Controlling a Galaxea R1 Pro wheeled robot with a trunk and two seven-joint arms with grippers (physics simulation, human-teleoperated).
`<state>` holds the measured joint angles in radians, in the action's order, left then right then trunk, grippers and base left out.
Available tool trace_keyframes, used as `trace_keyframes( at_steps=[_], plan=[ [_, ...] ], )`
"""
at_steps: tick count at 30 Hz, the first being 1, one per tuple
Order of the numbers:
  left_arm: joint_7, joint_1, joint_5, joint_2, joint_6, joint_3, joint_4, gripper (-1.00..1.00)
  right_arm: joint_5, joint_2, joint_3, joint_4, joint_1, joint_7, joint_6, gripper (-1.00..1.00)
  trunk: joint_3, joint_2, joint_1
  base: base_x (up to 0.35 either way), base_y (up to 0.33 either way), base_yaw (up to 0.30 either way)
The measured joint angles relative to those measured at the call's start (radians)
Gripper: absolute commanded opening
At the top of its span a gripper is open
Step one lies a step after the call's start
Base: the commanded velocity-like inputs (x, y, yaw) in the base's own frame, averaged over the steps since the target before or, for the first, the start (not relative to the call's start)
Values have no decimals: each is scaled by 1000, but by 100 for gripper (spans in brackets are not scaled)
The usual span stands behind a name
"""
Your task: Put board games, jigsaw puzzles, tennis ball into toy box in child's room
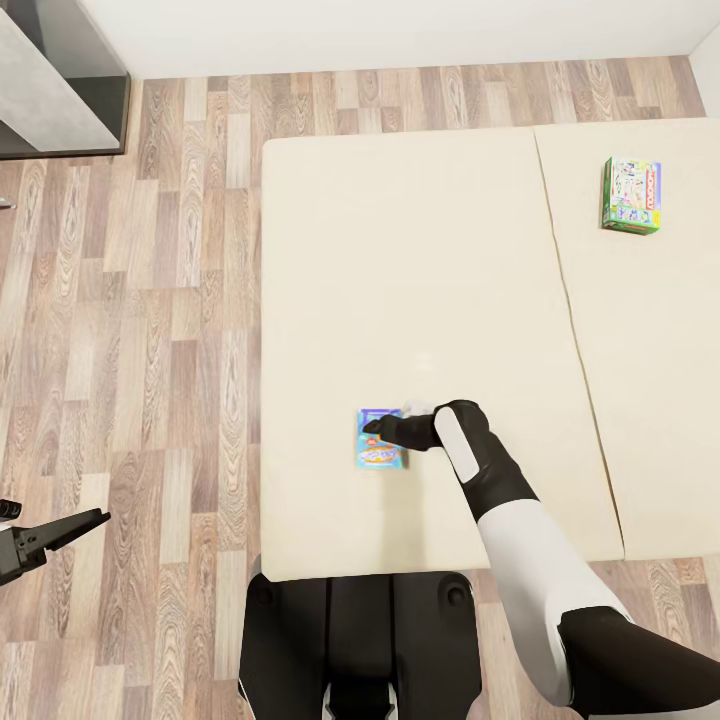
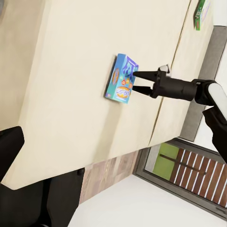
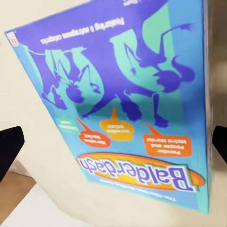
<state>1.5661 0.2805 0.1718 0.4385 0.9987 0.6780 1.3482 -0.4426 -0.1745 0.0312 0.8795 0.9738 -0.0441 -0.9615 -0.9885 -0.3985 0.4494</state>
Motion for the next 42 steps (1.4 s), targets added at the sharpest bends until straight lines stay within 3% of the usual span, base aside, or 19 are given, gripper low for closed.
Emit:
trace_keyframes(
  at_steps=[42],
  plan=[
    [0,0,0,0,0,1,0,100,-3,0,1,2,0,4,8,100,0,0,0,0,0,0]
  ],
)
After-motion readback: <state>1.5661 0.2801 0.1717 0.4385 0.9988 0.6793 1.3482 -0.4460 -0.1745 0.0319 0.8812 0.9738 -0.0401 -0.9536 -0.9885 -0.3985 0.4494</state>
